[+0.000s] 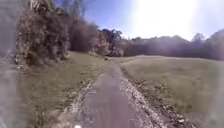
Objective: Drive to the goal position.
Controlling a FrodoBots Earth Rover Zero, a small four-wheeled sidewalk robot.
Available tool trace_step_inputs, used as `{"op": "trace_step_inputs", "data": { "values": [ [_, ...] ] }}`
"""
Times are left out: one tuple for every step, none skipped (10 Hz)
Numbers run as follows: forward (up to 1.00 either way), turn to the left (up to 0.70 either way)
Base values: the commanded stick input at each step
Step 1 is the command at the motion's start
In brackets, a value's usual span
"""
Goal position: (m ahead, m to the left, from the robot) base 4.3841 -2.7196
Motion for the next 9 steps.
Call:
{"op": "trace_step_inputs", "data": {
  "values": [
    [1.0, -0.4],
    [1.0, -0.4],
    [1.0, 0.1],
    [1.0, 0.06],
    [1.0, 0.11],
    [1.0, 0.07],
    [1.0, 0.0],
    [1.0, 0.0],
    [1.0, 0.0]
  ]
}}
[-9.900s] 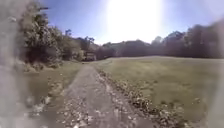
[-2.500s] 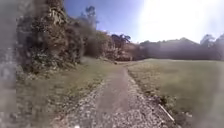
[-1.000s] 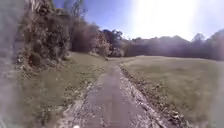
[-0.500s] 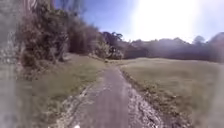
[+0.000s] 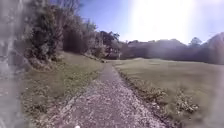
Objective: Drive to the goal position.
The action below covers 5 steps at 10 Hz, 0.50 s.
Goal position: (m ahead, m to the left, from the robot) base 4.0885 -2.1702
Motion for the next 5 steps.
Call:
{"op": "trace_step_inputs", "data": {
  "values": [
    [1.0, 0.0],
    [1.0, 0.0],
    [1.0, 0.0],
    [1.0, 0.0],
    [1.0, 0.0]
  ]
}}
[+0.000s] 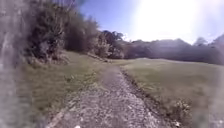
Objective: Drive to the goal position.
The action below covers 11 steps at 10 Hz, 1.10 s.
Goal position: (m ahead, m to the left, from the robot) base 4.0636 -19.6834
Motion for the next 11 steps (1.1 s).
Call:
{"op": "trace_step_inputs", "data": {
  "values": [
    [1.0, 0.0],
    [1.0, 0.0],
    [1.0, -0.18],
    [1.0, -0.4],
    [1.0, -0.4],
    [1.0, -0.04],
    [1.0, 0.08],
    [1.0, 0.04],
    [1.0, 0.0],
    [1.0, 0.0],
    [1.0, 0.0]
  ]
}}
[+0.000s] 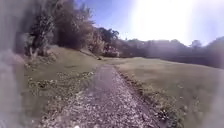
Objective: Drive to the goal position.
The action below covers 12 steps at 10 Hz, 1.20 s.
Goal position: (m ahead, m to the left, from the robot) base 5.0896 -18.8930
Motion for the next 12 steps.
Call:
{"op": "trace_step_inputs", "data": {
  "values": [
    [1.0, 0.0],
    [1.0, 0.0],
    [1.0, 0.0],
    [1.0, 0.0],
    [1.0, 0.0],
    [1.0, 0.0],
    [1.0, 0.0],
    [1.0, 0.0],
    [1.0, 0.02],
    [1.0, 0.08],
    [1.0, 0.08],
    [1.0, 0.05]
  ]
}}
